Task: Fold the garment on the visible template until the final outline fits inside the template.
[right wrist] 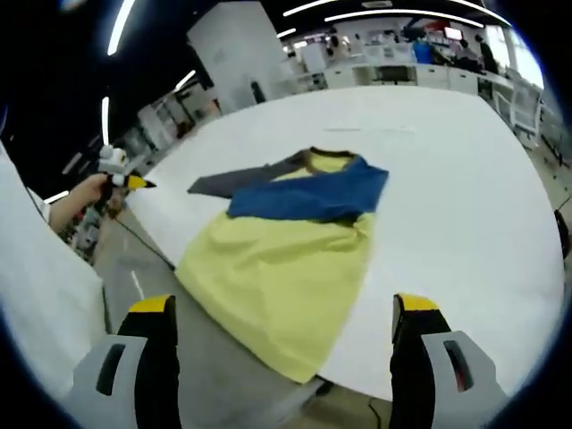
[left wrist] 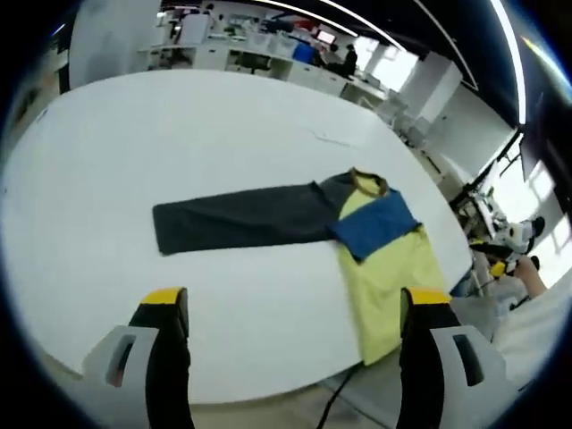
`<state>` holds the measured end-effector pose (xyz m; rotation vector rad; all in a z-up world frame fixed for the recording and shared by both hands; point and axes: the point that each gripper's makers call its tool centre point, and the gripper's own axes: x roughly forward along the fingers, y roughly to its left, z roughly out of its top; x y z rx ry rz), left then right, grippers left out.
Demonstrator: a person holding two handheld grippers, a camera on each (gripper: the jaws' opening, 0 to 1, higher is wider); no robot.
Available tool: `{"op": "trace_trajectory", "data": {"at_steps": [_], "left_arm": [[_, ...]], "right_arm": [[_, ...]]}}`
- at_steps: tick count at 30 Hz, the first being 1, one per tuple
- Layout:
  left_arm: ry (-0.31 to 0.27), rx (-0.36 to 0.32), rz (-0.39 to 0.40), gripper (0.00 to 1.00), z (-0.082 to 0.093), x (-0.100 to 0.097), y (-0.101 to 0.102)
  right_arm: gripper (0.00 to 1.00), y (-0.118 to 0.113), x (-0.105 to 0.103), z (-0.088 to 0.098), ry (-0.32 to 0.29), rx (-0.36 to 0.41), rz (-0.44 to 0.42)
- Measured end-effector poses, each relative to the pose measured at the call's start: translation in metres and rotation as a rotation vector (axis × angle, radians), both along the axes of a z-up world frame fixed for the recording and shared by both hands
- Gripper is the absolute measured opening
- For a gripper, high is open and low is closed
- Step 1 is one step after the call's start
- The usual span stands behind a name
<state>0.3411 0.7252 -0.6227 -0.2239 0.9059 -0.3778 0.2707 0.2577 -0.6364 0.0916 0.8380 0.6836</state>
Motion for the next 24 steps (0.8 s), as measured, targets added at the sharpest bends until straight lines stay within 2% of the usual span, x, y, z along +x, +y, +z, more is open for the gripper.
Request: {"op": "trace_trajectory", "data": {"at_steps": [13, 24], "left_arm": [[0.024, 0.022, -0.003, 0.94, -0.014, 0.017, 0.019], [0.029, 0.033, 0.047, 0.93, -0.028, 0.031, 0.042]], "right_arm": [[0.99, 0.002, 0.005, -0.003, 0.016, -0.011, -0.007], [0.99, 0.008, 0.009, -0.011, 0.040, -0.008, -0.005]]}}
